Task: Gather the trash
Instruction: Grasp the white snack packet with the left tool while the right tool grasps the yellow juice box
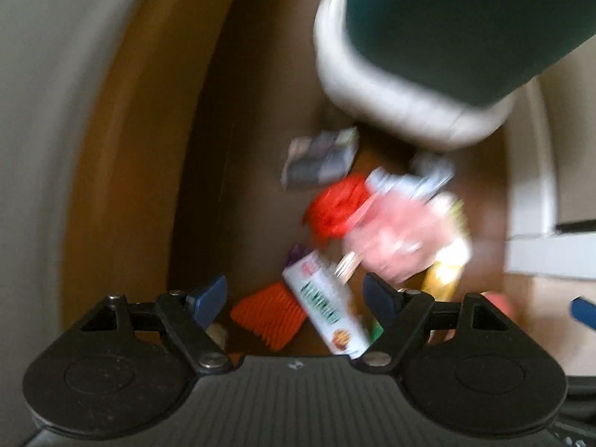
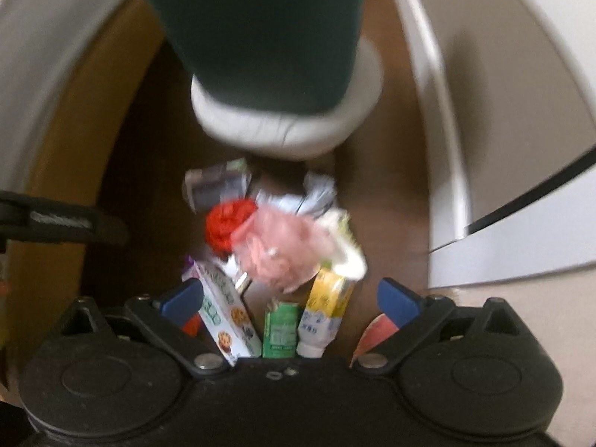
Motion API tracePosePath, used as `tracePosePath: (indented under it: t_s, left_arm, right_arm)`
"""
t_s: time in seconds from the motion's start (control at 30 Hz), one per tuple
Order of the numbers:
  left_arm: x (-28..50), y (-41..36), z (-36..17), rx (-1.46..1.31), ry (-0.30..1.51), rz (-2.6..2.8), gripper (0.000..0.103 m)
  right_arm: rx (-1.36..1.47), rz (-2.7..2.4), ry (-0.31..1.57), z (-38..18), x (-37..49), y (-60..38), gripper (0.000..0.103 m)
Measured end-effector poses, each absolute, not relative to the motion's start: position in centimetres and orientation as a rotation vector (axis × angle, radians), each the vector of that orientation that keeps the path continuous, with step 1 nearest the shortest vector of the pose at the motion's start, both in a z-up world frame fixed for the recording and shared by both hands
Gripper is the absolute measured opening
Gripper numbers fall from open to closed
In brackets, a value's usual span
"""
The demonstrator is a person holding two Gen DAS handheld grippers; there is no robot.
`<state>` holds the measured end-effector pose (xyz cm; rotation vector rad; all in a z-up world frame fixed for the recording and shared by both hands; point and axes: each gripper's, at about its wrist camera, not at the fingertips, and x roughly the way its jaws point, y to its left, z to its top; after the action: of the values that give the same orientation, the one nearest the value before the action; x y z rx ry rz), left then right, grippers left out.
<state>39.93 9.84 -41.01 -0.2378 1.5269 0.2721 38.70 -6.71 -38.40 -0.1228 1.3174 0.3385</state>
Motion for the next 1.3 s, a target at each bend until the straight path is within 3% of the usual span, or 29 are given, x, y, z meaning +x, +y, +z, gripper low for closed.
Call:
tracePosePath:
  t_s: [0.17,0.47,0.67,0.87,1.0,1.07,1.1,1.3]
  left_arm:
    - [40.1,10.3,-49.0,-0.287,1.676,0.306,0.080]
    - [40.4,10.2,-58.7,-0.455,1.802,0.341,0.080]
    - [40.0,10.1,-61.8,-0.512,1.805,0.367,0.080]
    - [40.2,9.4,-63.4,-0.547,1.804,0.325,0.078]
    - [40.5,8.6,-64.1,-0.528,1.810,0.306,0.047]
    - [40.6,8.5,-64.0,-0.512,1.814,0.303,0.047]
    - [40.6,8.4,-64.0,-0.509,1.812,0.300,0.046]
    - [41.0,7.5,-62.4,-0.454,1.825,0.270,0.038]
  right_arm:
    - [-0.247,0.353,1.391,-45.7,38.8,-5.6,0.098]
    - [-0.090,0.154,1.530,-54.5,42.1,-9.5,0.093]
    - [-0.035,0.136,1.566,-57.7,42.0,-10.5,0.091]
    - [0.049,0.115,1.607,-60.3,42.4,-11.1,0.082]
    - [0.028,0.117,1.615,-61.3,42.4,-10.9,0.075]
    - [-0.002,0.133,1.619,-61.6,42.4,-10.5,0.068]
    - [-0.008,0.139,1.617,-61.5,42.4,-10.4,0.059]
    - [-0.061,0.126,1.616,-59.7,42.3,-9.7,0.044]
